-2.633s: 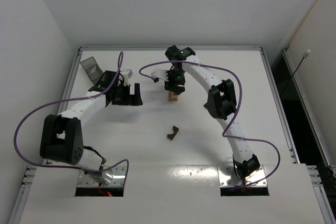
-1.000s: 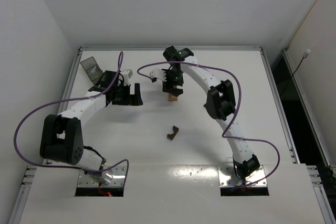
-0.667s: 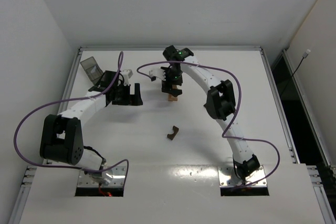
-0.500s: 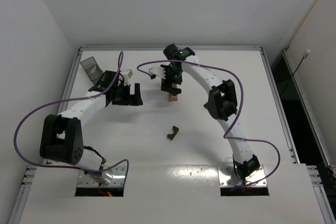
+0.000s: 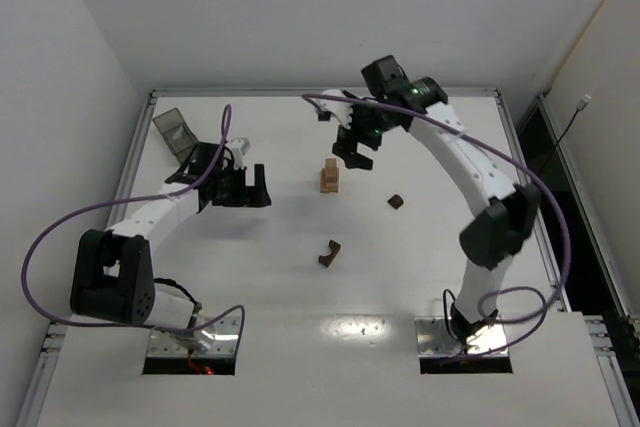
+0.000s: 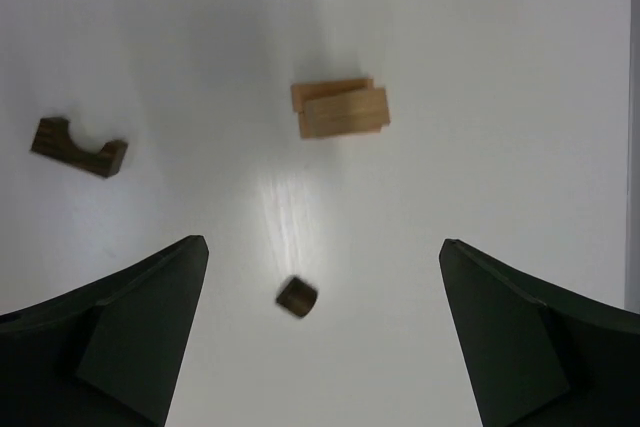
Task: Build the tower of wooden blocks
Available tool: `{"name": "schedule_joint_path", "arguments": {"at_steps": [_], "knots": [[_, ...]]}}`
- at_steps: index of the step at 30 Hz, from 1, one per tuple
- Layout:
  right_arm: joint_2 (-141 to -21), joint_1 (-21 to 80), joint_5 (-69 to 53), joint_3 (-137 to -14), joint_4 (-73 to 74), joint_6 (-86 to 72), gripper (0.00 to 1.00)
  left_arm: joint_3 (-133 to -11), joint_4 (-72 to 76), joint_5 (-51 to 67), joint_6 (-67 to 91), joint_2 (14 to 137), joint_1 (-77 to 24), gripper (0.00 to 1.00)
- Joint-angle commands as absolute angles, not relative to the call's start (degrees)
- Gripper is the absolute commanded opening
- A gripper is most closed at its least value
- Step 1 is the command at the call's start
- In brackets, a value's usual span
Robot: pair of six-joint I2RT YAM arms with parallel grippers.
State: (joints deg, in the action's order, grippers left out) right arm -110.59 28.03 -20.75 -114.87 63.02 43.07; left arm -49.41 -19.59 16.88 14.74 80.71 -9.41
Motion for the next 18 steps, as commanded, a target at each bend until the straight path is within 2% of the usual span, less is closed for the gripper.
{"name": "schedule_joint_path", "arguments": {"at_steps": [1, 7, 12, 13, 17, 18], "knots": [[-98.5, 26.2, -20.0, -100.7, 54.1, 35.2, 0.98, -47.6, -17.9, 18.3, 14.6, 75.6, -11.3, 1.00], [-78.3, 23.5, -2.5, -80.4, 42.7, 33.3, 0.96, -48.6, -21.1, 23.2, 4.6, 71.6, -23.7, 1.00], [-69.2, 20.5, 1.0, -72.3, 37.7, 32.7, 0.96, -53.0, -26.4, 25.9, -6.4, 71.6, -32.6, 1.00], [-67.8, 20.5, 2.4, -71.3, 35.9, 31.8, 0.93, -53.5, -27.4, 25.9, -8.1, 71.6, -34.0, 1.00], [-63.1, 19.3, 5.1, -67.2, 34.8, 28.4, 0.85, -55.4, -30.6, 23.9, -13.0, 73.6, -40.6, 0.87], [-63.1, 18.8, 5.1, -67.2, 35.3, 27.9, 0.85, -56.0, -30.6, 22.8, -13.0, 74.3, -41.6, 0.80]]}}
